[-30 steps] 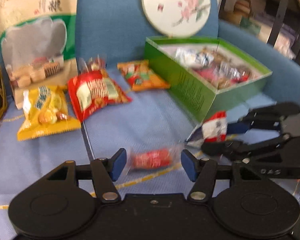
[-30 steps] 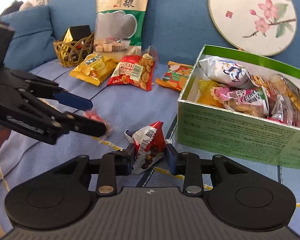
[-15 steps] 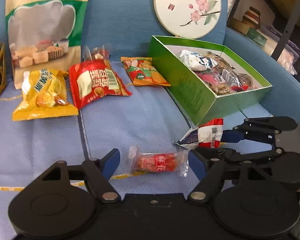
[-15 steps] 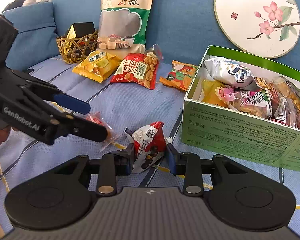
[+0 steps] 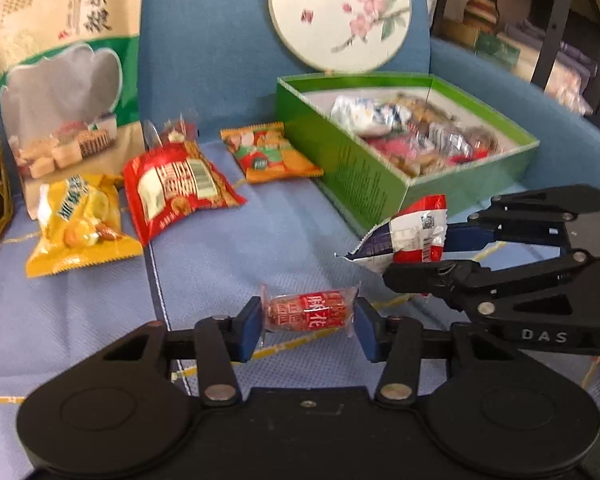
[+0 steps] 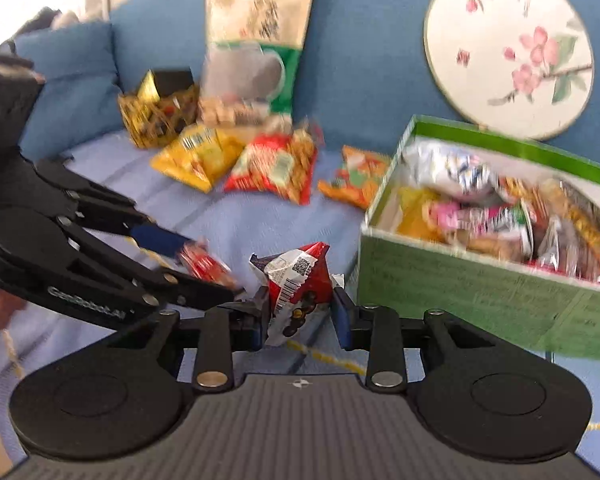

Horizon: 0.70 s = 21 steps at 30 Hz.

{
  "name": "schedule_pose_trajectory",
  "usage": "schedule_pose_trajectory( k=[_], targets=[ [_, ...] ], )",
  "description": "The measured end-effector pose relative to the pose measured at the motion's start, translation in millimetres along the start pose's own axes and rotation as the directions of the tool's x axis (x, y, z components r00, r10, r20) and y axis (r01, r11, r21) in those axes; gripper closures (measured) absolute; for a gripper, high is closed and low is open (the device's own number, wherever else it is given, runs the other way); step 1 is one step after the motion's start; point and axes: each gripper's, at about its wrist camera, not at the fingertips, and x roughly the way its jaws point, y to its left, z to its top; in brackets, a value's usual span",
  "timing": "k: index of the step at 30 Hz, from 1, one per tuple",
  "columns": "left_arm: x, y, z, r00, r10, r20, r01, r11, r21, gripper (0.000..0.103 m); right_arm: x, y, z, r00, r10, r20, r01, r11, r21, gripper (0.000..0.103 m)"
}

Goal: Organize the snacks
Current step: 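Grasp the red candy stick with the left gripper while the right holds the triangular candy, then carry both candies over the green box and open both grippers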

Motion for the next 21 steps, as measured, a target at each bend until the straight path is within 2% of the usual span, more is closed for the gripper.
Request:
schedule_pose_trajectory(
  k=[4,7,10,12,15,21],
  targets=[
    [-21.1,-2.7,18.3,0.997,-0.017,0.077,0.019,0.999,-0.034,0.036,-20.3,-4.2,8.0,0.994,-0.011,0.106,0.010,1.000,0.007,0.046],
    [-32.4,-8.1,36.6,0.988,-0.037,0.147,0.048,0.996,-0.076,0.035,-32.1,-16.1,10.8,0.979,-0.097,0.178,0.089,0.995,0.055,0.046],
    [-34.6,-15.9,56.9,0.978,-0.075,0.193,0.102,0.986,-0.131,0.034,-40.6,-37.8,10.8,0.960,-0.186,0.208,0.156,0.976,0.152,0.046],
    [-30.7,-25.0,69.4,0.973,-0.079,0.216,0.109,0.985,-0.132,0.034,-44.6,-51.4,9.0,0.942,-0.254,0.218,0.212,0.957,0.198,0.046],
    [-18.0,-38.4,86.6,0.969,-0.091,0.230,0.125,0.982,-0.138,0.033,-48.9,-68.9,6.2,0.901,-0.371,0.225,0.322,0.919,0.227,0.046],
    [17.1,-68.5,115.0,0.967,-0.125,0.222,0.157,0.978,-0.135,0.032,-58.4,-107.9,-0.4,0.823,-0.524,0.220,0.454,0.839,0.301,0.046]
  ],
)
